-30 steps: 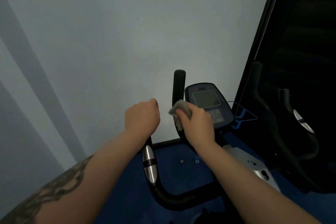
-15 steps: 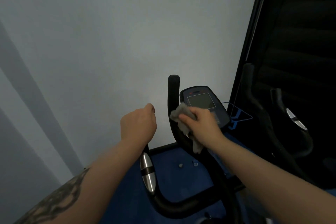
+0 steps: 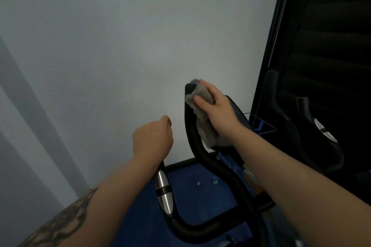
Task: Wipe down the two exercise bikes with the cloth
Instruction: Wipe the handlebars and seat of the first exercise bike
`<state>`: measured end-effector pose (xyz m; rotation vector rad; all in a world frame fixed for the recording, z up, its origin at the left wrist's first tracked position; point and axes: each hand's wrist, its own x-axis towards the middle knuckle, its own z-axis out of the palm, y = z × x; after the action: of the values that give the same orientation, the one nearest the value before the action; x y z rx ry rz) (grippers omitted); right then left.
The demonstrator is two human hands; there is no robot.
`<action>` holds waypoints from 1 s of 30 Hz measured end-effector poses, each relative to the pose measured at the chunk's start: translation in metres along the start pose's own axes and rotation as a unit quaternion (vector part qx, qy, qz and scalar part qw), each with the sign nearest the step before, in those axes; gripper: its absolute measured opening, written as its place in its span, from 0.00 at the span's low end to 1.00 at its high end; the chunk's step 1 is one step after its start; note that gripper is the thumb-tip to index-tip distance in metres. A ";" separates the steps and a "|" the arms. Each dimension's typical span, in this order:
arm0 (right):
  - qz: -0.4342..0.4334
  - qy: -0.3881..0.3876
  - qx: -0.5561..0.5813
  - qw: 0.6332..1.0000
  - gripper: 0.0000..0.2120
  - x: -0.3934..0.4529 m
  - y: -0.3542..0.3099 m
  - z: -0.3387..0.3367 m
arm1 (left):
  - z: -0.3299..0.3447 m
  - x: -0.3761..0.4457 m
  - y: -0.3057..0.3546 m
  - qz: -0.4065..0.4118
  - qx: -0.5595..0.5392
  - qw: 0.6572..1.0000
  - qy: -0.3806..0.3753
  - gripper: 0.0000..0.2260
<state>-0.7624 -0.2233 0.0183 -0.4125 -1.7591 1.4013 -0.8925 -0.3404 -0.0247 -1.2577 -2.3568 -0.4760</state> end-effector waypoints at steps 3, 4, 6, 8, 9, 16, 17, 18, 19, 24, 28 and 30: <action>0.003 0.038 0.046 0.998 0.17 0.006 0.001 0.027 | -0.001 0.000 0.000 0.002 0.004 1.000 -0.008 0.10; 0.002 0.065 0.034 0.997 0.16 0.003 0.006 0.033 | -0.001 0.000 0.000 0.003 0.004 1.000 -0.012 0.10; 0.005 0.066 -0.001 0.998 0.14 -0.007 0.019 0.031 | -0.001 0.001 -0.001 0.006 0.000 1.000 -0.017 0.11; 0.028 0.013 -0.027 0.999 0.13 -0.013 0.028 0.018 | -0.001 0.000 0.000 0.004 0.003 1.000 -0.014 0.11; 0.044 -0.017 -0.032 0.998 0.13 -0.014 0.028 0.010 | -0.002 0.000 0.000 0.003 0.008 1.000 -0.012 0.11; 0.036 0.010 0.007 0.999 0.12 -0.001 0.010 0.029 | 0.000 0.001 -0.001 -0.003 -0.001 1.000 -0.006 0.10; 0.032 0.013 -0.004 0.999 0.11 -0.008 0.017 0.031 | 0.000 0.001 -0.001 -0.003 -0.003 1.000 -0.008 0.10; 0.037 0.002 -0.009 0.999 0.11 -0.016 0.023 0.028 | 0.000 0.001 -0.001 -0.003 -0.005 1.000 -0.009 0.10; 0.047 -0.021 -0.015 0.999 0.11 -0.021 0.030 0.022 | 0.000 0.000 -0.001 -0.002 -0.004 1.000 -0.010 0.10; 0.025 0.010 0.007 1.000 0.15 -0.001 0.019 0.007 | 0.001 0.001 -0.001 -0.003 -0.003 1.000 -0.015 0.11; -0.006 0.045 0.036 0.998 0.11 0.010 0.018 0.032 | -0.002 0.000 0.001 -0.005 0.003 1.000 -0.017 0.10; 0.006 0.048 -0.026 0.999 0.09 -0.006 0.030 0.028 | -0.002 -0.001 0.000 -0.006 0.006 1.000 -0.016 0.10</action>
<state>-0.7873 -0.2355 -0.0121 -0.5101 -1.7202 1.3253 -0.8913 -0.3419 -0.0234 -1.2558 -2.3917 -0.4488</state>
